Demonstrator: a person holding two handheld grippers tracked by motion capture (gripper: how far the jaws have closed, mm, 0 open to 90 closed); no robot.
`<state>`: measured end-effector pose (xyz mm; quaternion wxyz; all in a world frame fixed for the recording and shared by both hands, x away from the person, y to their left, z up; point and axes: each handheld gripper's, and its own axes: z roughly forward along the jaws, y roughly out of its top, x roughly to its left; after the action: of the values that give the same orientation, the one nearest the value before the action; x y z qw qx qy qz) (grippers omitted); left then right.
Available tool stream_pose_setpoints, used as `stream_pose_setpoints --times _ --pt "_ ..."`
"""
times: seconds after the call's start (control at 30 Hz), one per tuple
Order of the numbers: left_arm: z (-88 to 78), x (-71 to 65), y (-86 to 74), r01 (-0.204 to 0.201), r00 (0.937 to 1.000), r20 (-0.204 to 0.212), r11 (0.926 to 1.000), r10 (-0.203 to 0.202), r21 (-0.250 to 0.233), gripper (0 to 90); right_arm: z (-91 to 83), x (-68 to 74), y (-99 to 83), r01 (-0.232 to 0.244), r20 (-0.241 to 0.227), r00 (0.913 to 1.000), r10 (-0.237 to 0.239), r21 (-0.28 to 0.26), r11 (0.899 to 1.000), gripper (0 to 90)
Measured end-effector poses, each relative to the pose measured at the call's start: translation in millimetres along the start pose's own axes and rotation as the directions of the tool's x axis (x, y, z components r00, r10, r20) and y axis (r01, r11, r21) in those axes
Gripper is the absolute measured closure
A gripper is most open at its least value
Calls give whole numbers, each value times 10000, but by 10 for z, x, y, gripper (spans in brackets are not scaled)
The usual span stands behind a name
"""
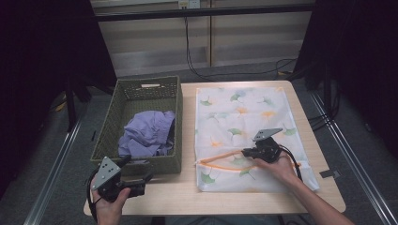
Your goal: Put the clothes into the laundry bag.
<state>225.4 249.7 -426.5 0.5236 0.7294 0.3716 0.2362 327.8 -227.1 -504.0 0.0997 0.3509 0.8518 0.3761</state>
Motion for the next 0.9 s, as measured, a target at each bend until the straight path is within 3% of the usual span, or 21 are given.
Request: stream_pose_setpoints --times 0.17,0.2,0.33,0.43,0.57,0.67,0.9 --pt "-8 14 -2 37 10000 61 10000 -36 -13 57 4 10 10 -231 46 9997 230 43 9997 897" --pt "-7 25 -3 122 9997 200 9999 -124 84 57 0 -18 9 -662 2 9978 662 44 9978 897" --pt "-1 19 -3 158 9996 244 9999 -158 25 56 -15 -9 17 -687 -7 9976 687 -28 9976 898" --pt "-1 5 -5 108 9998 185 9999 -109 62 56 -93 -14 55 -851 -160 9963 843 -526 9950 898" --pt "-2 3 -5 46 9998 206 10000 -48 74 56 -139 -10 64 -987 -217 9950 973 -734 9924 898" --pt "-6 4 -9 -17 9997 233 9999 14 111 56 -234 -6 102 -1283 -360 9915 1249 -1157 9850 898" --pt "-5 11 -11 140 9996 256 9998 -143 104 57 -276 -1 122 -1322 -321 9911 1289 -1420 9810 898"
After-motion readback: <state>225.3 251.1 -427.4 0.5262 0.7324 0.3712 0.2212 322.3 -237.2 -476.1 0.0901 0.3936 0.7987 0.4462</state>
